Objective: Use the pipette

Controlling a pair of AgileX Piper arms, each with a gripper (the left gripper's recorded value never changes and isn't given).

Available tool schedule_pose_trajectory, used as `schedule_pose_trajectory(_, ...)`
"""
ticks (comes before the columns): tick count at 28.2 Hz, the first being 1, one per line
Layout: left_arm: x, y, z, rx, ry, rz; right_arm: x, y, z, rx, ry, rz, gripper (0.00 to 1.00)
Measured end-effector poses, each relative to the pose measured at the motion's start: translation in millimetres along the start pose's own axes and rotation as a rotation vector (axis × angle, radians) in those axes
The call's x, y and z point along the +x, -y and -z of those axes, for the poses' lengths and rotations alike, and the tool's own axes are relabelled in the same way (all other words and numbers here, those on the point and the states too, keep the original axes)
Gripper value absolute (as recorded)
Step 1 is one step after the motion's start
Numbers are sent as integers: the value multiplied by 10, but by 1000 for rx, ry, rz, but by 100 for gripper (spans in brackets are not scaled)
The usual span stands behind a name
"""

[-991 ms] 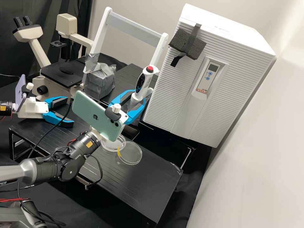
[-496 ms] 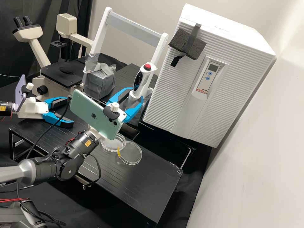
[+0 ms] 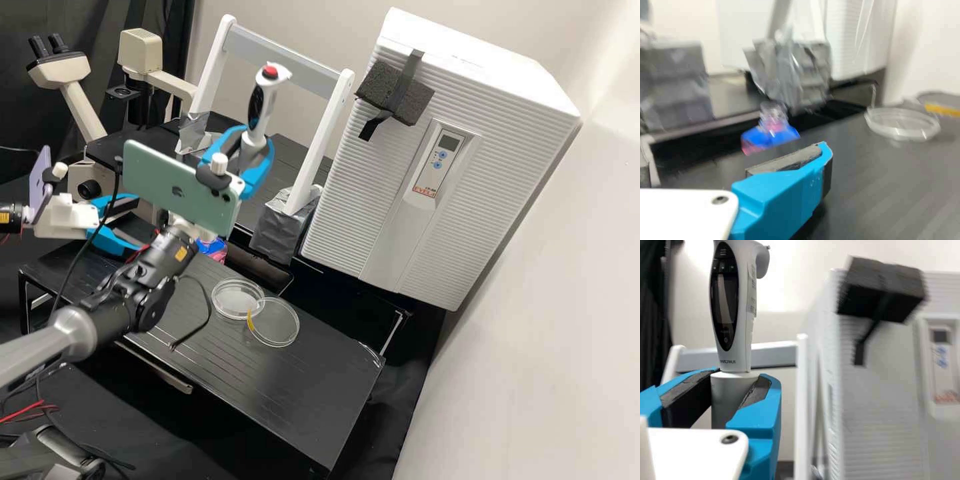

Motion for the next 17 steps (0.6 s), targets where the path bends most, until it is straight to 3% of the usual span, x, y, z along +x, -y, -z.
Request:
schedule_pose_trajectory(4, 37, -339, 14, 24, -9, -79, 298, 54, 158, -21, -28, -4, 0)
schedule_pose_trajectory(7, 99, -670, -1, 34, -4, -147, 588, 156, 246, -49, -17, 9, 0)
schedule_pose_trajectory(10, 99, -899, -26, 41, 10, -181, 831, 274, 261, -63, 13, 65, 0)
schedule_pose_trajectory(15, 34, -1163, -55, 55, 27, -242, 1161, 401, 291, -62, 62, 171, 0)
schedule_pose_trajectory(17, 3, -1222, -68, 54, 33, -257, 1229, 428, 295, -74, 75, 200, 0)
